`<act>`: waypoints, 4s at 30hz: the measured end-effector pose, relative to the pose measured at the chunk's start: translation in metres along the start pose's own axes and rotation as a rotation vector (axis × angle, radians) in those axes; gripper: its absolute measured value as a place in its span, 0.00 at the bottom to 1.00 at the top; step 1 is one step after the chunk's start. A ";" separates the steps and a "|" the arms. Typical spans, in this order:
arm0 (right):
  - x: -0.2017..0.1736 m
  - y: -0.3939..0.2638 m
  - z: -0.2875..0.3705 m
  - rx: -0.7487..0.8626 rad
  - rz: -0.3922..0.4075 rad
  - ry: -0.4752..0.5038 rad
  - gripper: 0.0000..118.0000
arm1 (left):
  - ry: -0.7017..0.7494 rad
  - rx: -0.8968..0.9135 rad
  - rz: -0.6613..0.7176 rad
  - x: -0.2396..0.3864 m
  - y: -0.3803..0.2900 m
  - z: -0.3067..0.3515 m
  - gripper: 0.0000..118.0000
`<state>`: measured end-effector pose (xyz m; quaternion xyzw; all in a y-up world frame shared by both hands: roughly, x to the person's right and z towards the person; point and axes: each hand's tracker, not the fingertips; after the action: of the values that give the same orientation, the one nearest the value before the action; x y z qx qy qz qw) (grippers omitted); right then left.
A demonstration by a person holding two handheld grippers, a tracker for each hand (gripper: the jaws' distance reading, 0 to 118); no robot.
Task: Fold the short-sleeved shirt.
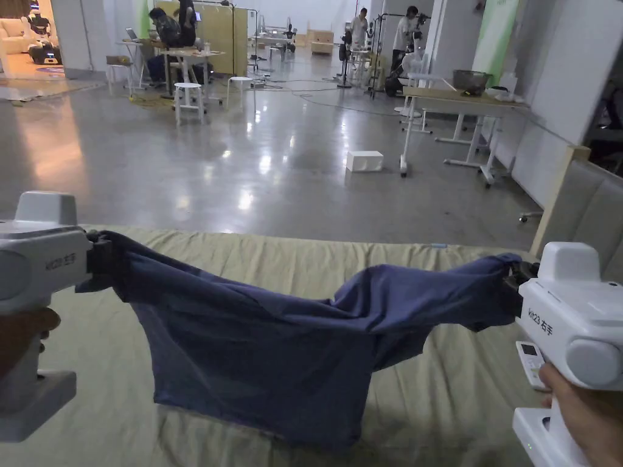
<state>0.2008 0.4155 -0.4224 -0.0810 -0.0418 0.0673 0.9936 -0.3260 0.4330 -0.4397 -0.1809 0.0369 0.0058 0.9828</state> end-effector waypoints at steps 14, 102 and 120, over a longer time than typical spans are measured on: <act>-0.015 0.084 -0.044 0.105 0.045 -0.019 0.02 | 0.061 0.061 0.027 -0.019 0.069 -0.023 0.03; -0.048 -0.230 0.097 -0.486 0.110 0.052 0.82 | 0.060 -0.390 0.007 -0.008 -0.284 0.039 0.67; -0.120 -0.136 0.076 0.130 -0.024 0.031 0.00 | 0.101 0.166 -0.018 0.074 -0.190 0.059 0.00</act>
<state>0.0927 0.2780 -0.3332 -0.0170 -0.0230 0.0565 0.9980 -0.2432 0.2758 -0.3228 -0.0993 0.0850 -0.0152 0.9913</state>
